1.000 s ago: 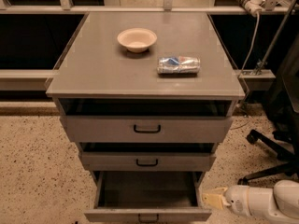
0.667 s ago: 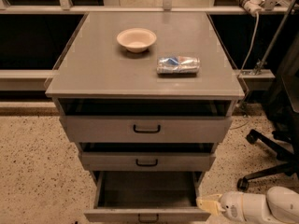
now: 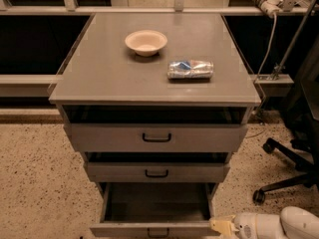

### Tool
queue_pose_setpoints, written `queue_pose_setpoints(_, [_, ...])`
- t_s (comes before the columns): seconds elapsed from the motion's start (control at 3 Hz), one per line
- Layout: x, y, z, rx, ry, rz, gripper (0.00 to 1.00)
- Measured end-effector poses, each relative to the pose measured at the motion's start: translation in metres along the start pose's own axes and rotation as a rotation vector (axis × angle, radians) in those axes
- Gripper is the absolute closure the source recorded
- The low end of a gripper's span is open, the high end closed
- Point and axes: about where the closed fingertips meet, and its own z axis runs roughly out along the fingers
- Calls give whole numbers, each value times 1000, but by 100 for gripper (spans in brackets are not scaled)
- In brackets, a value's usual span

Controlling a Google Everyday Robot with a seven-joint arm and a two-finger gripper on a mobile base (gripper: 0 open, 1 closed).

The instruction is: Close bottom drawer

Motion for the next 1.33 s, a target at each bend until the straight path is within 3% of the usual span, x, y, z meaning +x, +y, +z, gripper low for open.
queue_pose_setpoints(0.33, [57, -47, 23, 6, 11, 156, 100])
queue_pose_setpoints(0.67, [102, -84, 46, 1, -9, 259, 100])
queue_pose_setpoints(1.0, [102, -84, 46, 1, -9, 259, 100])
queue_pose_setpoints(1.33, [109, -101, 56, -30, -79, 227, 100])
